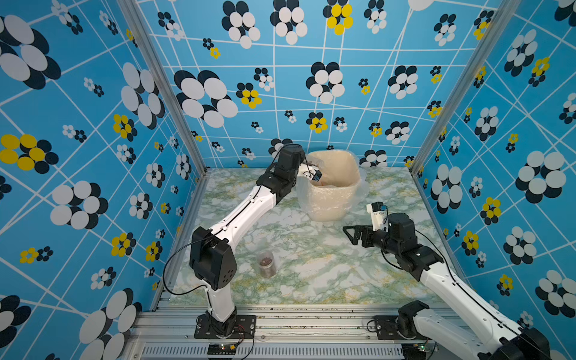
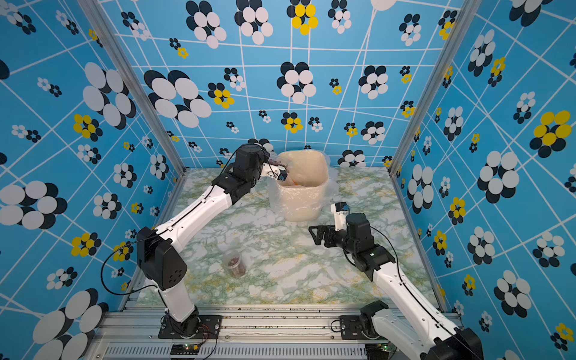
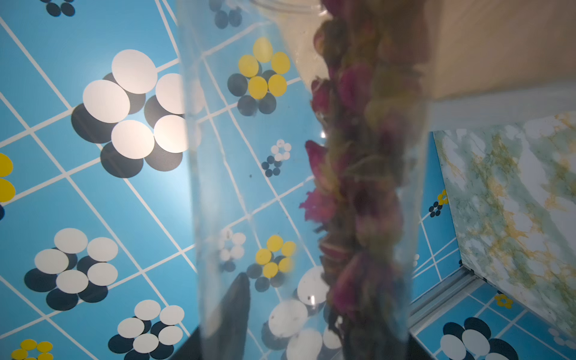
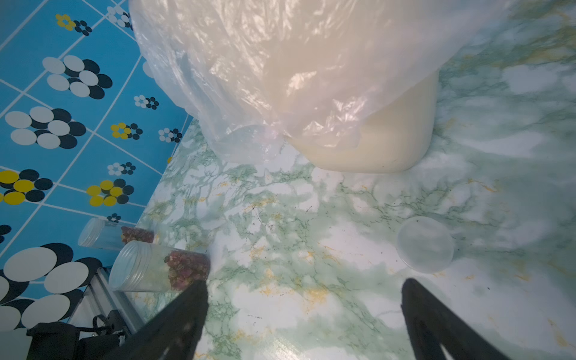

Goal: Empty the moldy dried flower tea in the jars
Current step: Pour the moldy dried flower tea into the trash bin.

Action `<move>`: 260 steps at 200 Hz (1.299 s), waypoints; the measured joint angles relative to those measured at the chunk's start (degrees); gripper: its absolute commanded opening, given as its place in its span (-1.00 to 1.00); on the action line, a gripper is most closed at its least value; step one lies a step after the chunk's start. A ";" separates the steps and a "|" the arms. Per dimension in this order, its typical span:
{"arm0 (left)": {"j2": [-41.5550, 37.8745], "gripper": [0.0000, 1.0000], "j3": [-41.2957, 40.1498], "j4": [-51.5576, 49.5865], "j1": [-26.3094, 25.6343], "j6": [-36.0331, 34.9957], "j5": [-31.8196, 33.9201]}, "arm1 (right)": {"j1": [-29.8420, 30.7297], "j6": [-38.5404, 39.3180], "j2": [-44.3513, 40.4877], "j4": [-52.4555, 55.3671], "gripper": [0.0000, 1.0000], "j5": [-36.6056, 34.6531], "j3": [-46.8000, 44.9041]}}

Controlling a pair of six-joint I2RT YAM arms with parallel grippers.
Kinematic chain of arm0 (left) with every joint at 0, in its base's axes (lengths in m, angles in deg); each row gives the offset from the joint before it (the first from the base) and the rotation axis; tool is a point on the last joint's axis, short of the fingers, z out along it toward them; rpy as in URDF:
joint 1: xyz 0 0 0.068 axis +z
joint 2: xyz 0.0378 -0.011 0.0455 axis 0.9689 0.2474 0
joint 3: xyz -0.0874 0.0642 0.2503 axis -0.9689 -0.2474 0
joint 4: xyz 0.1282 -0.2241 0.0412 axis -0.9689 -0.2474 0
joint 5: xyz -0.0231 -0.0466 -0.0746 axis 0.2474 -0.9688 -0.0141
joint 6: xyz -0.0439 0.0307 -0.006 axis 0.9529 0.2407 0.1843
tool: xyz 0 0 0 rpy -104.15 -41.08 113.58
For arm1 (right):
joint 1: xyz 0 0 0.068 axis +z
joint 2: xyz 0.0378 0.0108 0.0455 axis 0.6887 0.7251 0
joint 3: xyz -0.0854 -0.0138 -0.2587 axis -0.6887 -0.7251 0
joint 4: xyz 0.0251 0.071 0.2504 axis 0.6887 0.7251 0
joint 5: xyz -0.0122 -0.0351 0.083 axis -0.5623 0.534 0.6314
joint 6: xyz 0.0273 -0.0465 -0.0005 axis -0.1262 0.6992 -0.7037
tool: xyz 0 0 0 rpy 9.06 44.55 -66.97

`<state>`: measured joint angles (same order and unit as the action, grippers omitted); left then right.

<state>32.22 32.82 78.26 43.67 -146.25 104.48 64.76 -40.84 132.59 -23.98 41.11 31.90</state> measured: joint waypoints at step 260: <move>-1.49 -1.00 -8.87 17.42 3.78 -10.95 -11.87 | 0.00 -21.84 0.74 -5.95 0.99 17.75 9.35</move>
<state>30.73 23.94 95.68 47.45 -157.20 92.61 64.76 -62.67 133.33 -29.92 58.86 41.25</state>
